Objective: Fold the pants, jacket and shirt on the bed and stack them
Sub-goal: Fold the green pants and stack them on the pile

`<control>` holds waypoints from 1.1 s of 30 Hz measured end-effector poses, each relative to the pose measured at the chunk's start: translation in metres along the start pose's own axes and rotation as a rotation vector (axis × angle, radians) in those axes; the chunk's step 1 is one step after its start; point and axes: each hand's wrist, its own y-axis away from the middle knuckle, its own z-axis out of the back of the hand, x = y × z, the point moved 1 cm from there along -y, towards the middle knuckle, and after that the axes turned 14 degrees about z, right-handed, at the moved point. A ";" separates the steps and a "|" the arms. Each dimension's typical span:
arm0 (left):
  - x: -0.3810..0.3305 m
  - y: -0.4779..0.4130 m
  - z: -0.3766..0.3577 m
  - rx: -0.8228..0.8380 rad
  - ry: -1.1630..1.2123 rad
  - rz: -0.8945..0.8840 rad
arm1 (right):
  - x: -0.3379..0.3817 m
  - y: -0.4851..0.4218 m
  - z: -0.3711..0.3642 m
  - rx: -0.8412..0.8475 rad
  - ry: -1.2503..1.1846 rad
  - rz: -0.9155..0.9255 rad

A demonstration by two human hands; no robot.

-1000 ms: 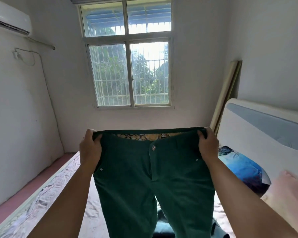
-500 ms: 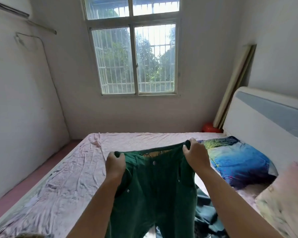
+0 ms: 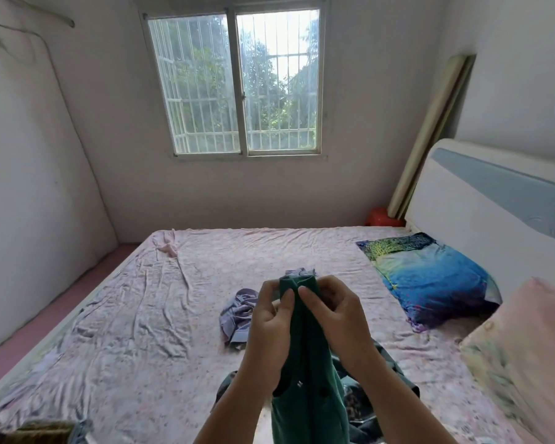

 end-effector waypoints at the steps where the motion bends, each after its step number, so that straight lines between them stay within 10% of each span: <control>1: -0.001 0.003 -0.001 0.014 -0.004 -0.001 | 0.000 0.003 0.003 0.011 -0.061 -0.021; 11: -0.015 0.007 0.000 0.031 -0.214 -0.106 | 0.007 0.014 0.022 0.222 -0.431 -0.232; 17: -0.029 0.018 0.006 0.100 -0.242 -0.207 | -0.015 -0.010 0.058 0.021 0.236 0.023; 22: -0.046 0.028 0.021 0.109 -0.135 -0.214 | -0.036 -0.014 0.055 0.192 -0.281 -0.334; 33: -0.041 0.029 0.143 -0.403 -0.171 -0.364 | 0.000 -0.001 -0.038 0.111 -0.148 -0.146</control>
